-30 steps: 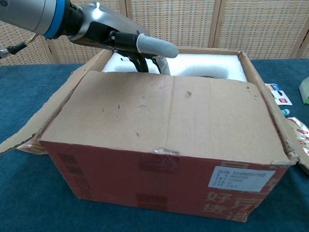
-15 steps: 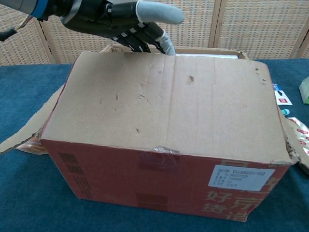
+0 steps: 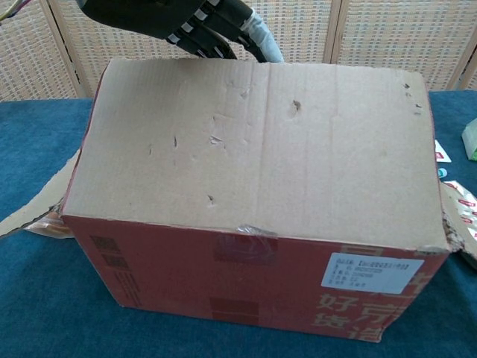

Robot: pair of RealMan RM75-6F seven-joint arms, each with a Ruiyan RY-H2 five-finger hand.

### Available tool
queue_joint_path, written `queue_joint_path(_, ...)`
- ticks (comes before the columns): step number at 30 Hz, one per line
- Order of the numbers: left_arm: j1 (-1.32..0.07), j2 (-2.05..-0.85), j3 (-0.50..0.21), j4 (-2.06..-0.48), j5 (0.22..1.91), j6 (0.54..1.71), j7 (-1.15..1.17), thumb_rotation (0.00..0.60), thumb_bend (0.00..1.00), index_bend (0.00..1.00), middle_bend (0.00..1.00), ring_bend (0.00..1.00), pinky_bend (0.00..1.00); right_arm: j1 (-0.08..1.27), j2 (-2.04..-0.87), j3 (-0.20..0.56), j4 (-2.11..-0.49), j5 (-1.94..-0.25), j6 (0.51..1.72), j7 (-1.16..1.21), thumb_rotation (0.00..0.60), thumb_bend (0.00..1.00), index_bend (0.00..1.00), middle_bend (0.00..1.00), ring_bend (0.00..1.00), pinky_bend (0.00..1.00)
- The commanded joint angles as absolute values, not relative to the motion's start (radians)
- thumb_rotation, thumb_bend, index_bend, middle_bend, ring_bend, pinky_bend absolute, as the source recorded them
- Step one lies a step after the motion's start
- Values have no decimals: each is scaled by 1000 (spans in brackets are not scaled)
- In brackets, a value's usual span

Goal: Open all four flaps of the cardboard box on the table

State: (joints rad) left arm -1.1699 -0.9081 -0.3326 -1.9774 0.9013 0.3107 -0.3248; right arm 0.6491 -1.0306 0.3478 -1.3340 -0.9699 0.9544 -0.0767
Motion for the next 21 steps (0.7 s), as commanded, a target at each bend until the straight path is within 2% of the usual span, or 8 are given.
queue_joint_path(1,-1119,-895,-385,-1987,949,289,-376,53,0,236,148,250,114,660,-1017,354,-1337,-956,940,-94,600,0,0,8,0,18)
queue_joint_path(5,-1074,-884,-440,-1998,982,244,-444,53,0,236,148,250,114,677,-995,370,-1347,-930,921,-111,600,0,0,7,0,14)
queue_joint_path(10,-997,-893,-549,-2007,1004,144,-557,53,0,236,148,250,114,695,-973,385,-1371,-902,914,-137,600,0,0,8,0,13)
queue_joint_path(21,-866,-928,-705,-2005,1041,36,-589,52,0,236,148,250,114,699,-975,378,-1383,-899,923,-149,600,0,0,7,0,9)
